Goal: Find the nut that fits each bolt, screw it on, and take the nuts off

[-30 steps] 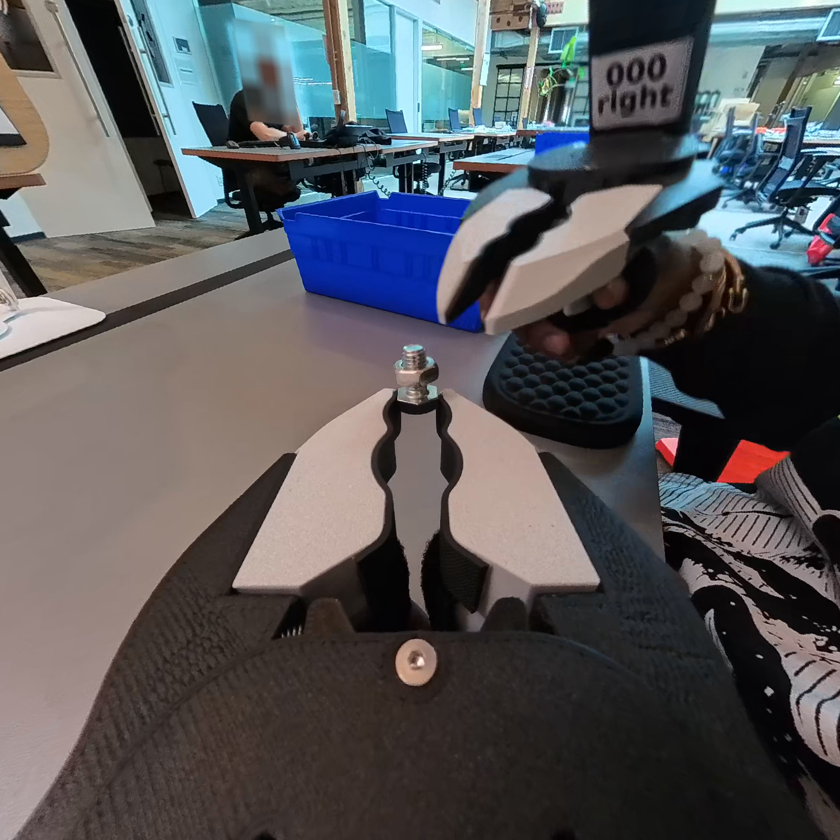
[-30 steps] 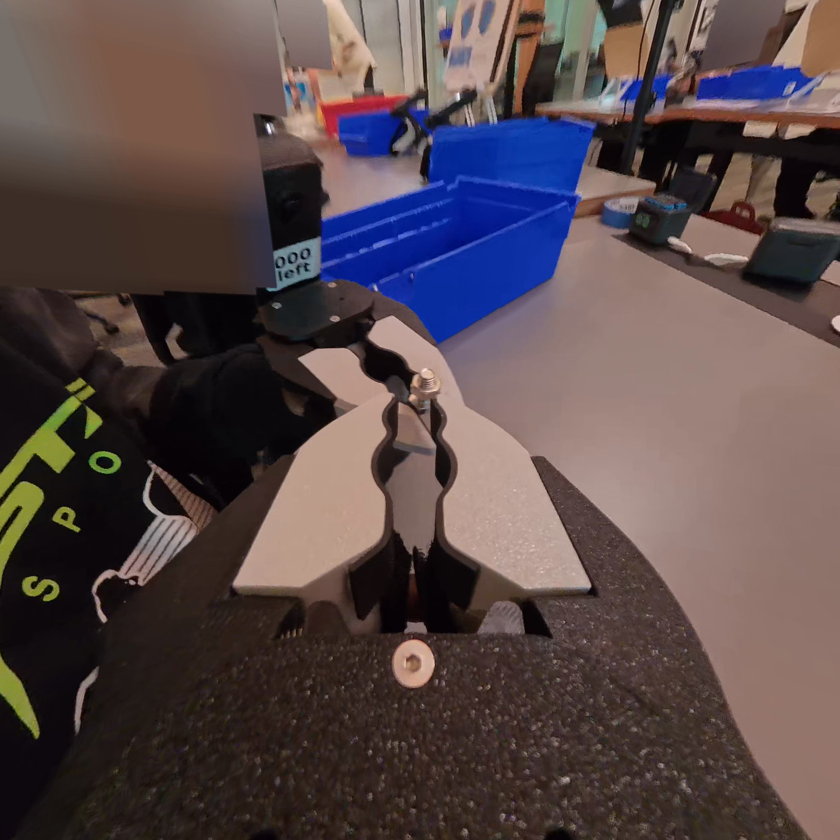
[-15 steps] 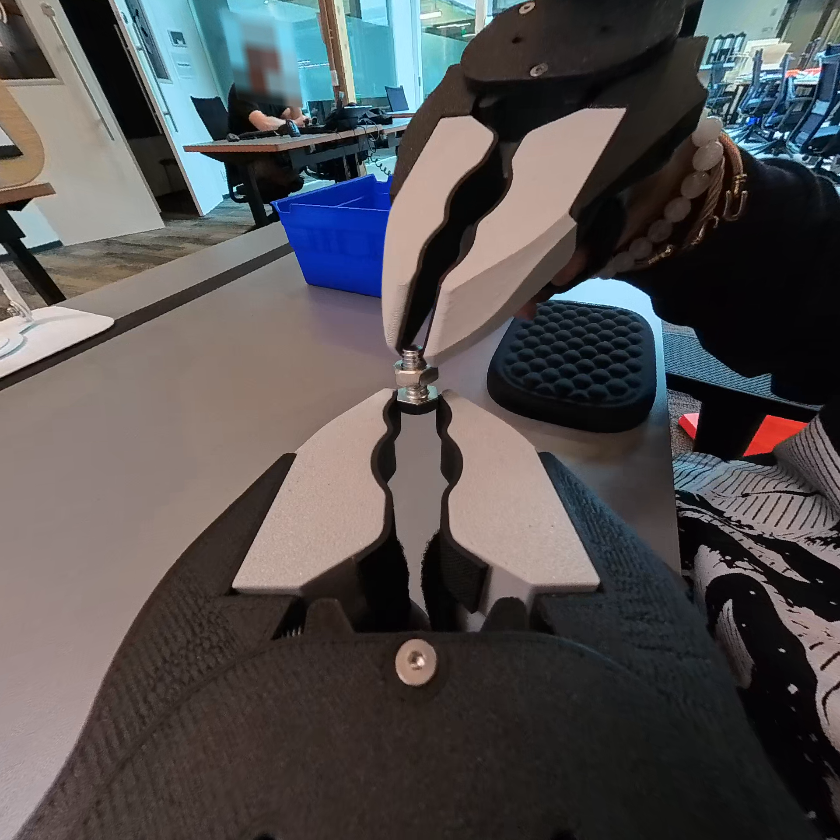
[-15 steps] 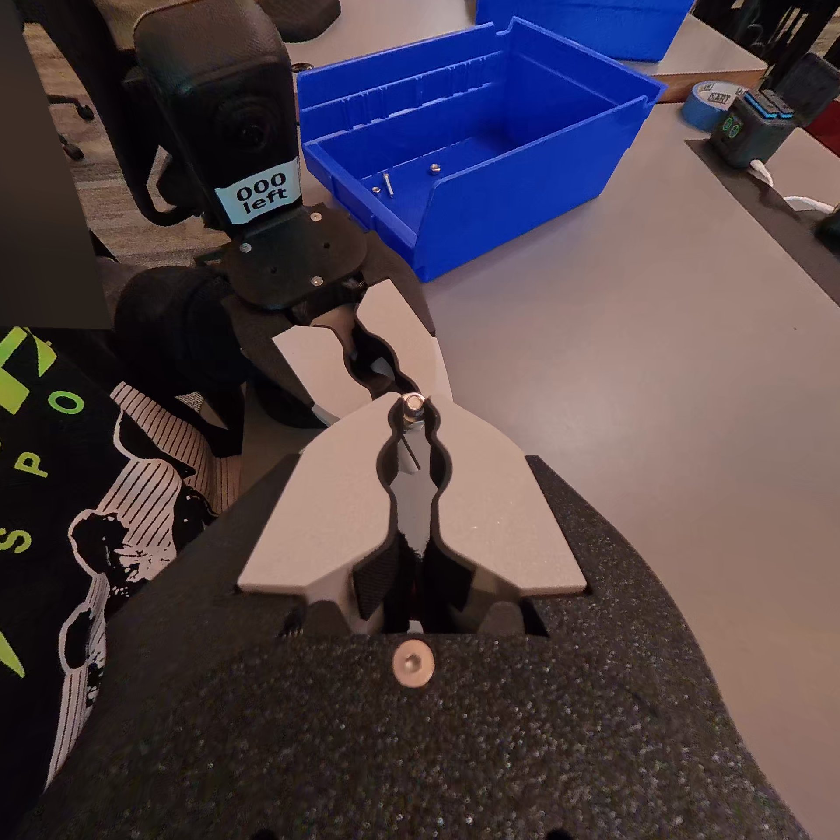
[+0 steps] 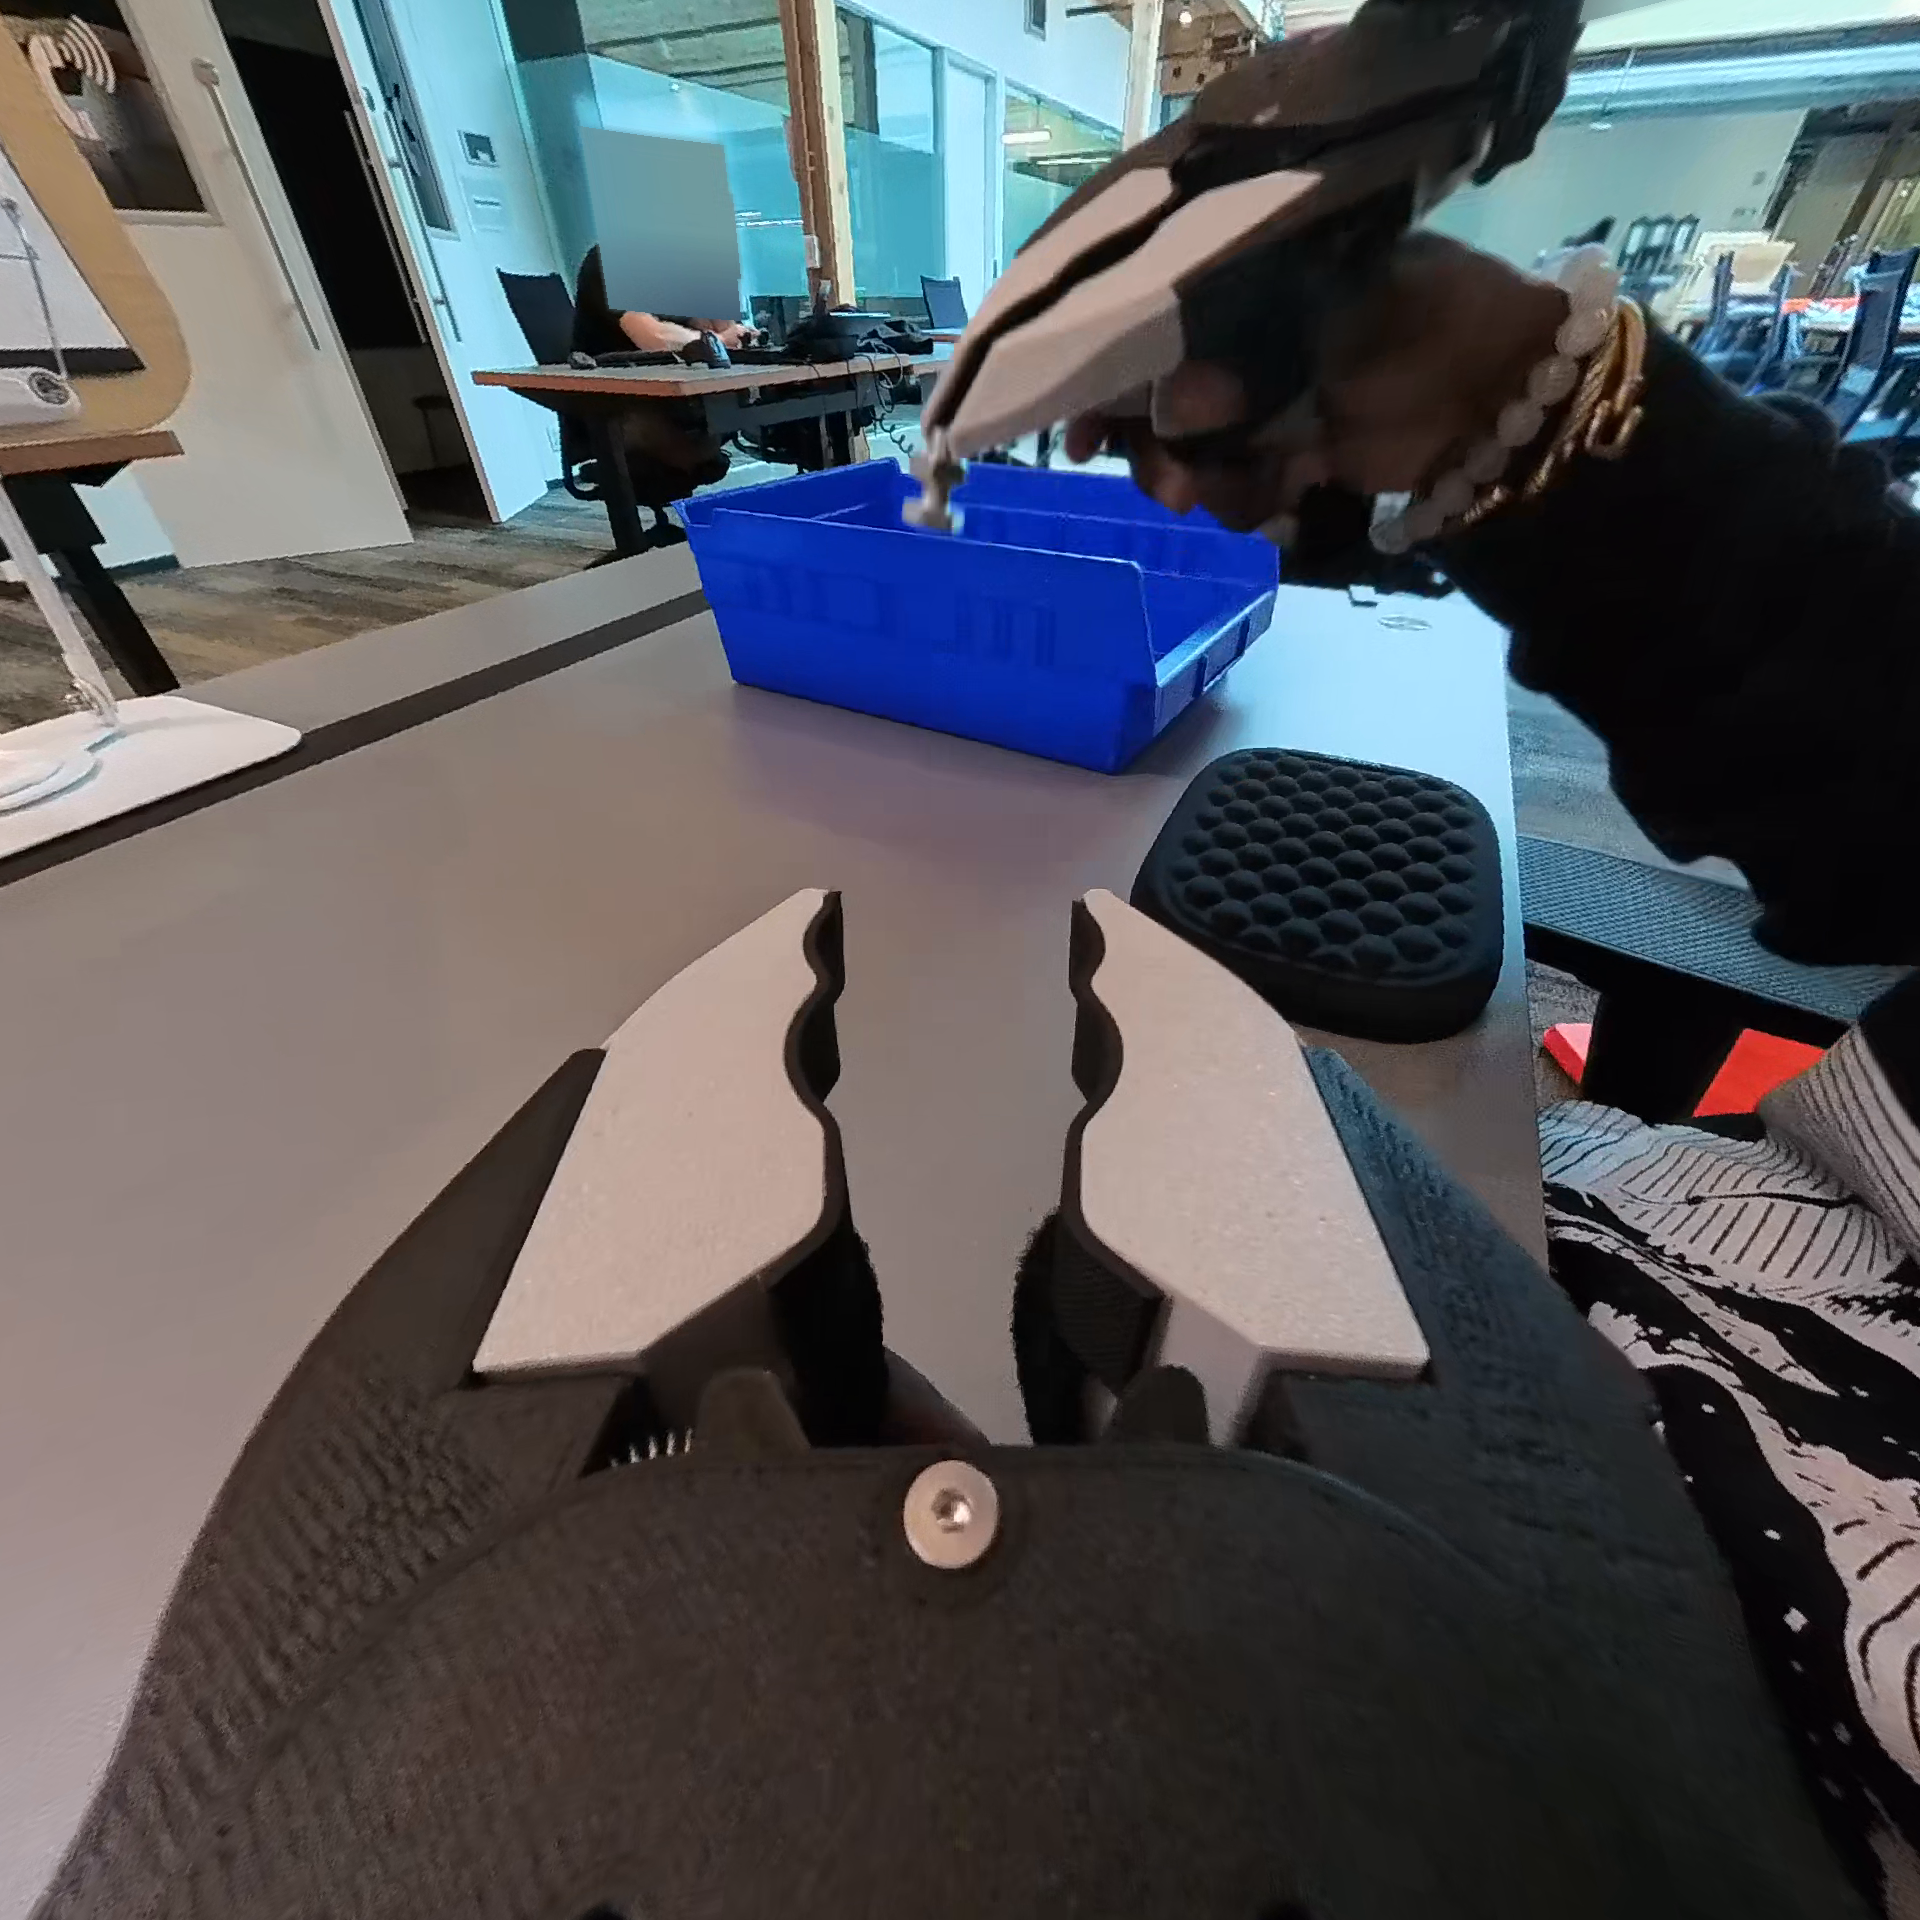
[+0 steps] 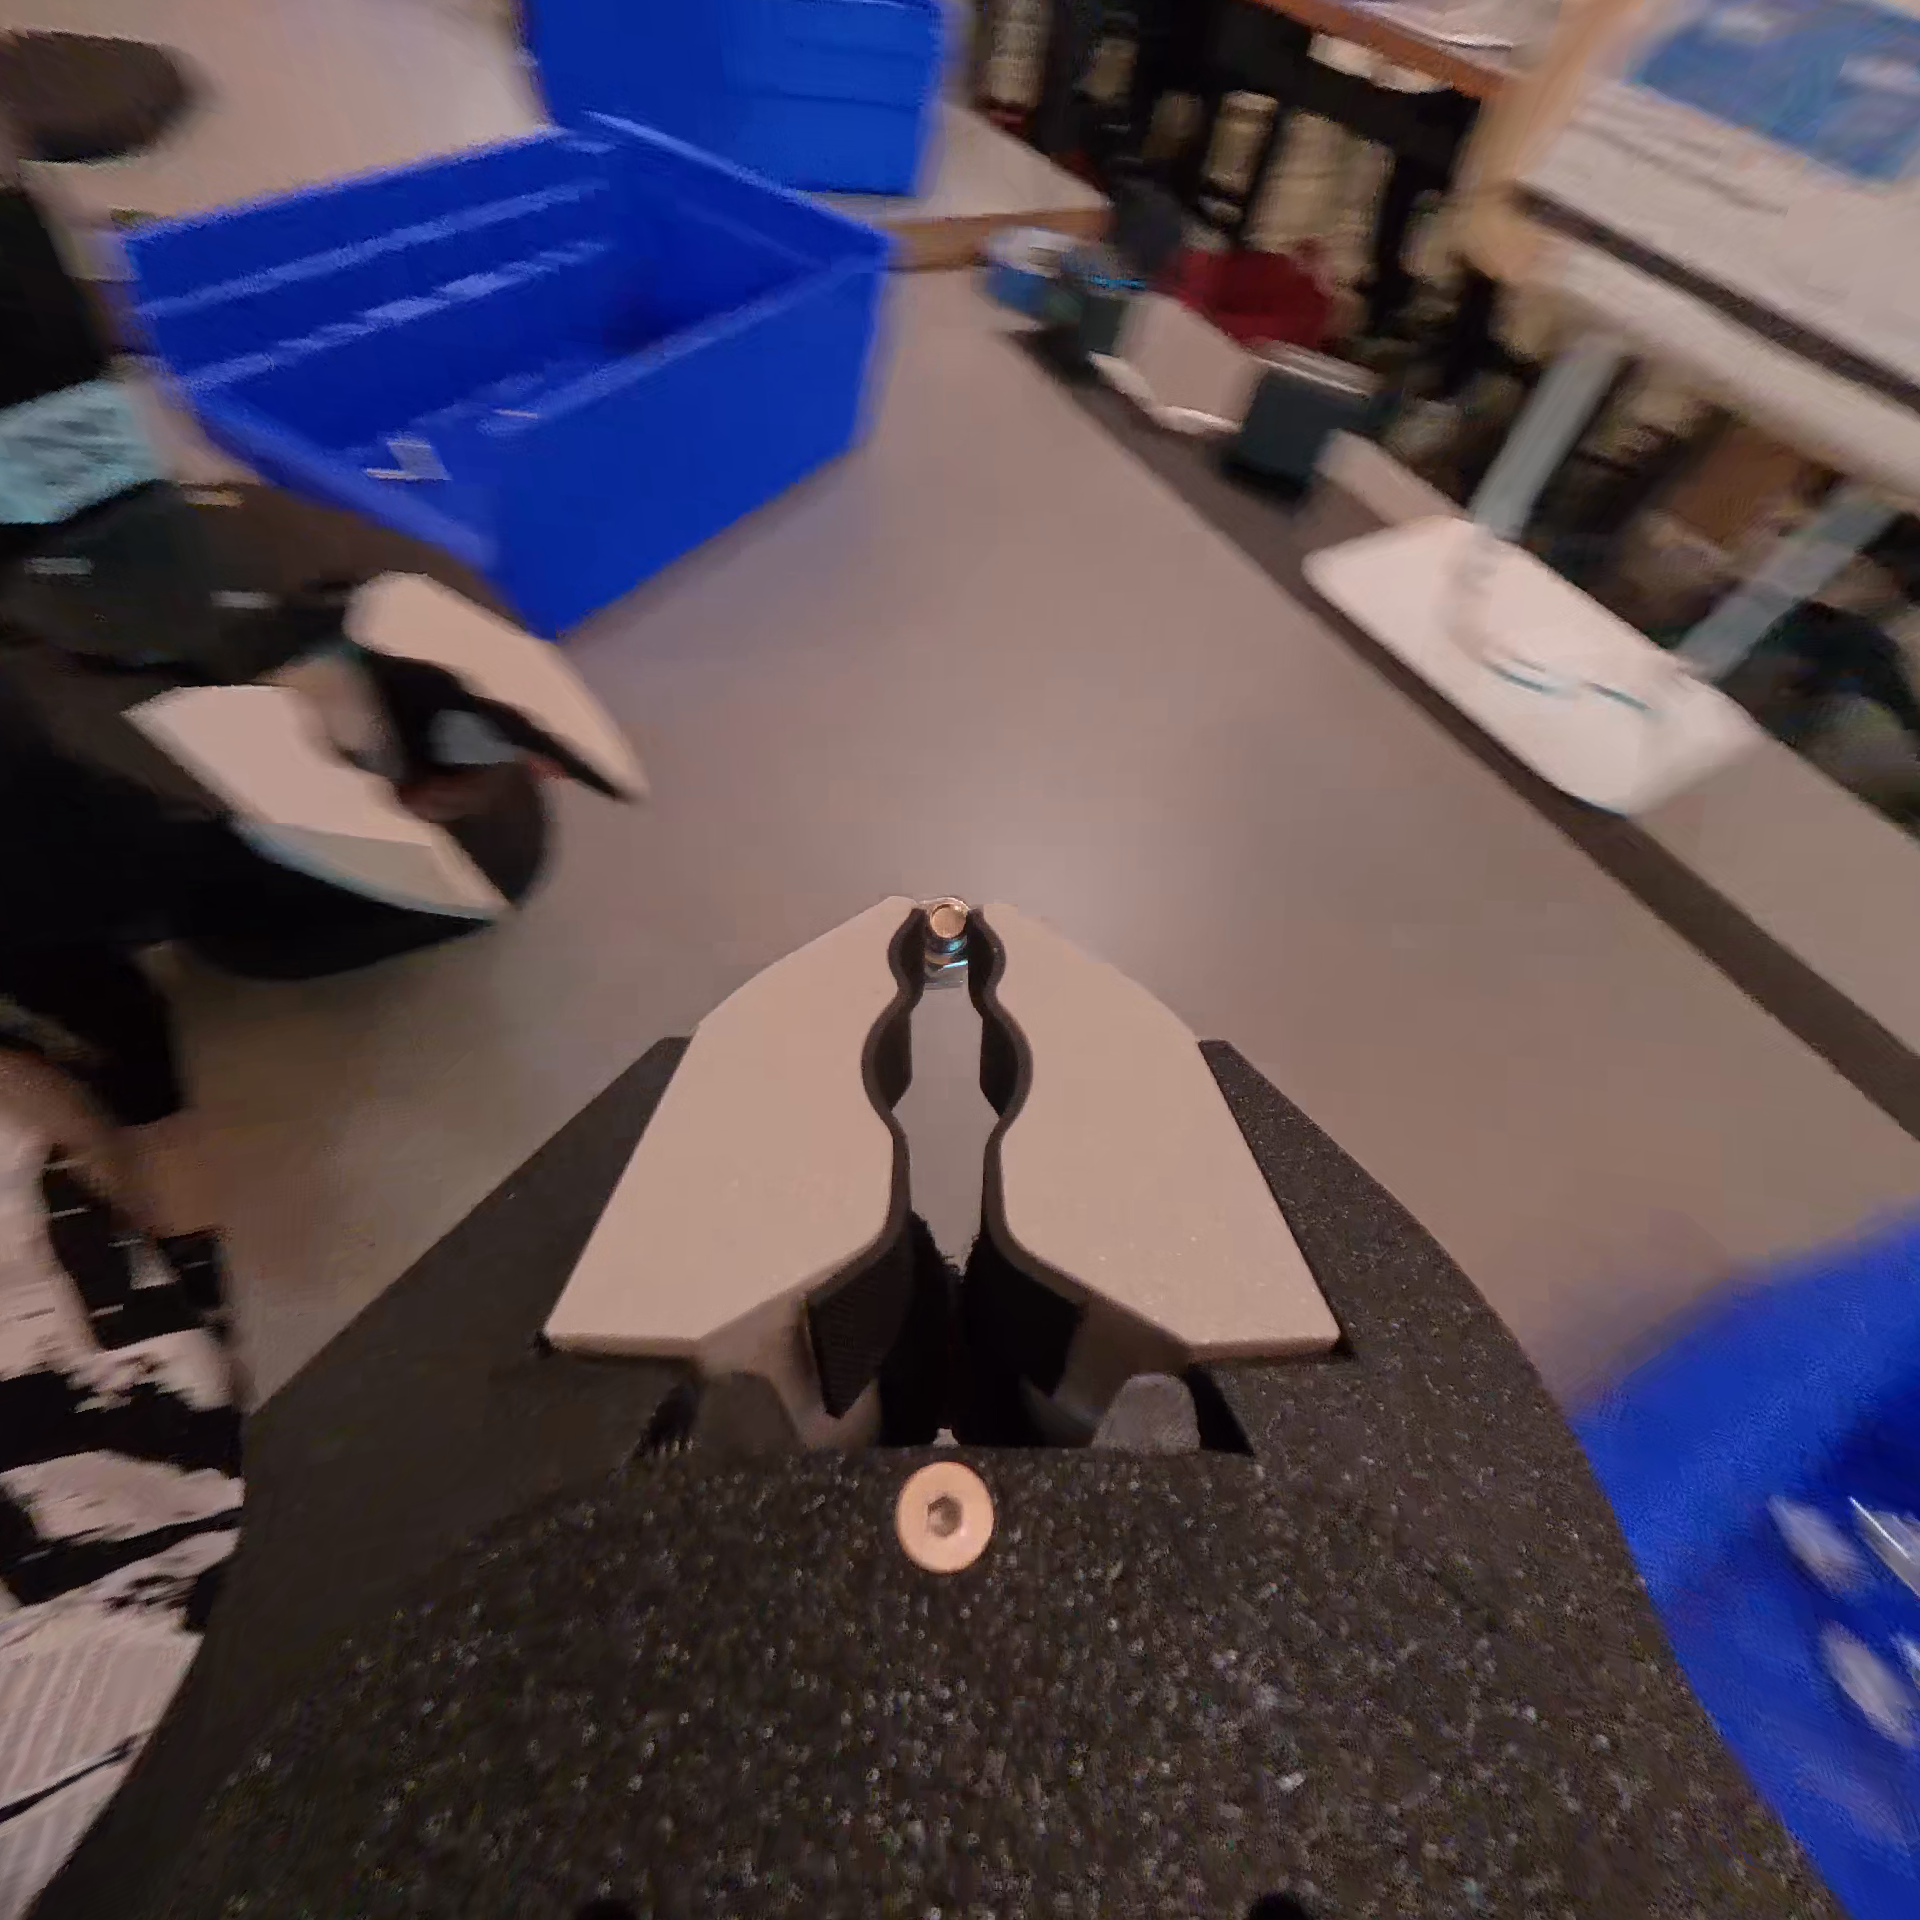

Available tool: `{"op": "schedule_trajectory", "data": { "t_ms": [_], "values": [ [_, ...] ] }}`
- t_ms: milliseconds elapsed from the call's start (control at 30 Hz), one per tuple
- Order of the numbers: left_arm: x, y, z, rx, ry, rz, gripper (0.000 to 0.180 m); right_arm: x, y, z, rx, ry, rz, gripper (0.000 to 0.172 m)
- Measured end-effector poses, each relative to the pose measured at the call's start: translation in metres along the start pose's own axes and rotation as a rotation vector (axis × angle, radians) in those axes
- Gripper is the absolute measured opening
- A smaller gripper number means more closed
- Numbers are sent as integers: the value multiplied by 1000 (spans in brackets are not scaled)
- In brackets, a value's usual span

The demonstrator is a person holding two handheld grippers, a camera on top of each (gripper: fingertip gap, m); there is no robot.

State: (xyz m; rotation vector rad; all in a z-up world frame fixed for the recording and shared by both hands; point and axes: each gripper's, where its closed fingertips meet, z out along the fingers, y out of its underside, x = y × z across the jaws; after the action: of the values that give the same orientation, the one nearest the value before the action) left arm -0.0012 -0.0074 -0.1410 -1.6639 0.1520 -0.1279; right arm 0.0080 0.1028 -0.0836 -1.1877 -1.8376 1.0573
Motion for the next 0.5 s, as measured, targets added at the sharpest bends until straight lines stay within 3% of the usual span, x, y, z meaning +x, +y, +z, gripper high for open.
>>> {"op": "schedule_trajectory", "data": {
  "t_ms": [133,233,500],
  "values": [
    [-1,-1,0,6,-5,-6,42,107,35,-57,-78,364,128,8],
    [-2,-1,0,7,-9,-11,42,167,72,-86,-131,532,247,7],
    [-5,-1,0,6,-23,-21,41,247,176,-89,-313,722,471,8]
  ]
}}
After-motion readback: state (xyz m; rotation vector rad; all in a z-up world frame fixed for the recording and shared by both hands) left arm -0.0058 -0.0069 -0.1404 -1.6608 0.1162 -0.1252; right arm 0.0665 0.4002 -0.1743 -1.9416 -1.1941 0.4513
